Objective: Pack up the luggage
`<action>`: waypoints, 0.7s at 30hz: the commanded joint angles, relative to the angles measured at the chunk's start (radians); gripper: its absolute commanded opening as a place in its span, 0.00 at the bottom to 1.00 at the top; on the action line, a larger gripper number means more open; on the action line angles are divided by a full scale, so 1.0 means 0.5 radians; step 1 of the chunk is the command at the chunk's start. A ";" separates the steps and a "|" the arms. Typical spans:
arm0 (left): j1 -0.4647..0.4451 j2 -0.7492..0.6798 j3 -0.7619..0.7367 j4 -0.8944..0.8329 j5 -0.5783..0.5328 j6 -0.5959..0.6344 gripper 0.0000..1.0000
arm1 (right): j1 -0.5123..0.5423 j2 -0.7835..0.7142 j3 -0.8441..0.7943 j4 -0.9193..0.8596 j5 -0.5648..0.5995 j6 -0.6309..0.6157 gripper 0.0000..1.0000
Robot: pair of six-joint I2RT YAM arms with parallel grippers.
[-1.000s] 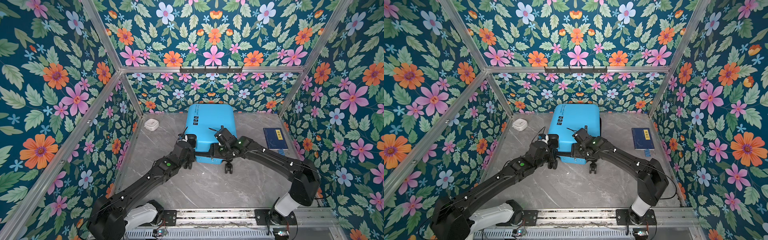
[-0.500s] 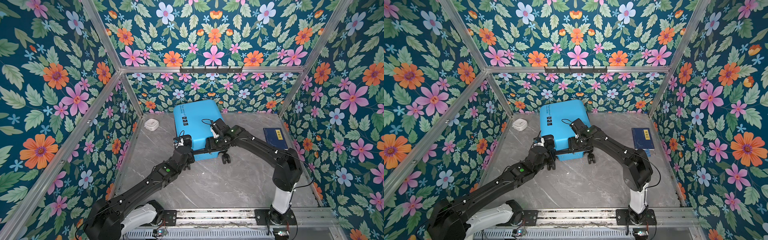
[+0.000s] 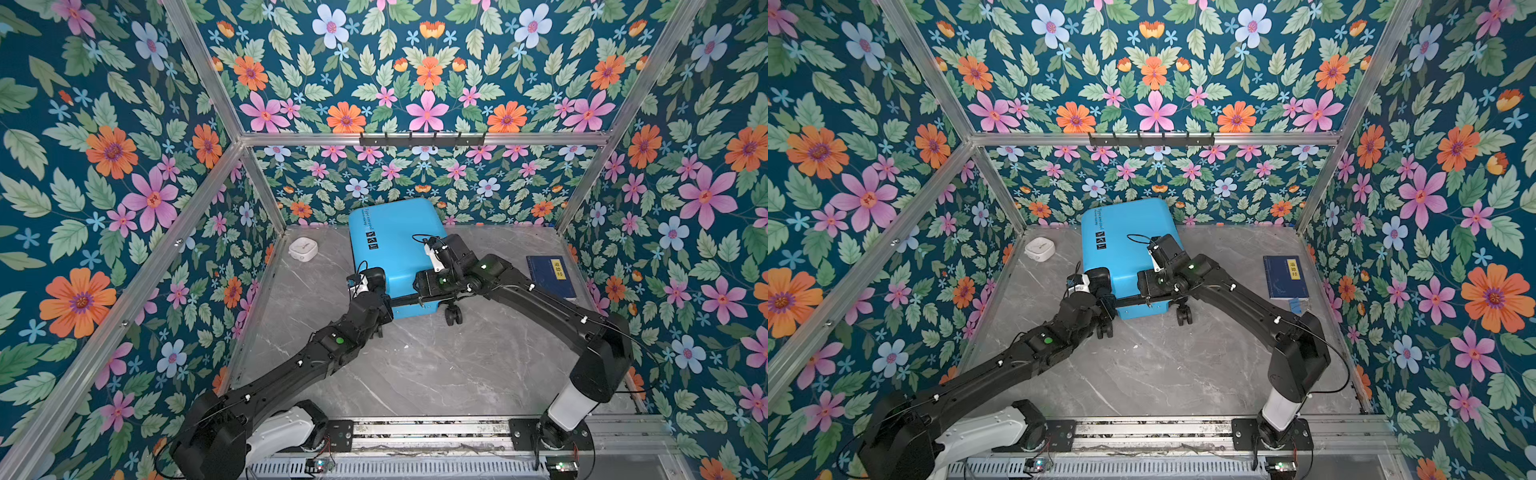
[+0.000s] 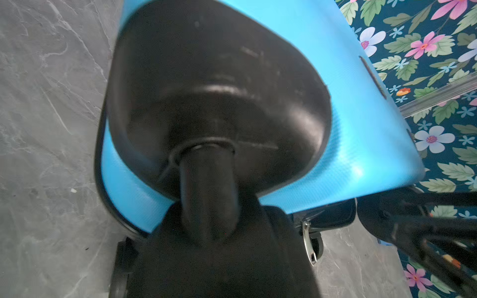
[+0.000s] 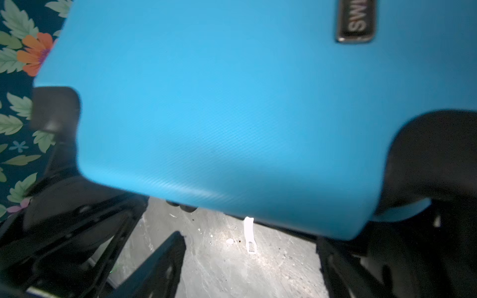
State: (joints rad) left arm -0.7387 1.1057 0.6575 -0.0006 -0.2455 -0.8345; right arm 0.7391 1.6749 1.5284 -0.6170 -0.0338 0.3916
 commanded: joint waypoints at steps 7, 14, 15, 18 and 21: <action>-0.007 -0.011 0.052 0.336 0.051 0.107 0.00 | 0.130 -0.052 -0.260 0.065 0.212 0.223 0.56; -0.007 -0.027 0.053 0.315 0.067 0.110 0.00 | 0.158 0.135 -0.317 0.106 0.184 0.280 0.48; -0.007 -0.027 0.053 0.314 0.068 0.111 0.00 | 0.169 0.153 -0.308 0.100 0.203 0.281 0.48; -0.007 -0.032 0.046 0.314 0.068 0.111 0.00 | 0.191 0.176 -0.300 0.133 0.241 0.280 0.50; -0.007 -0.035 0.047 0.314 0.066 0.110 0.00 | 0.196 0.190 -0.315 0.188 0.281 0.291 0.50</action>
State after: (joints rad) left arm -0.7395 1.1065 0.6666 -0.0132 -0.2291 -0.8341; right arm 0.8352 1.7496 1.3842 -0.4931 0.1238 0.5175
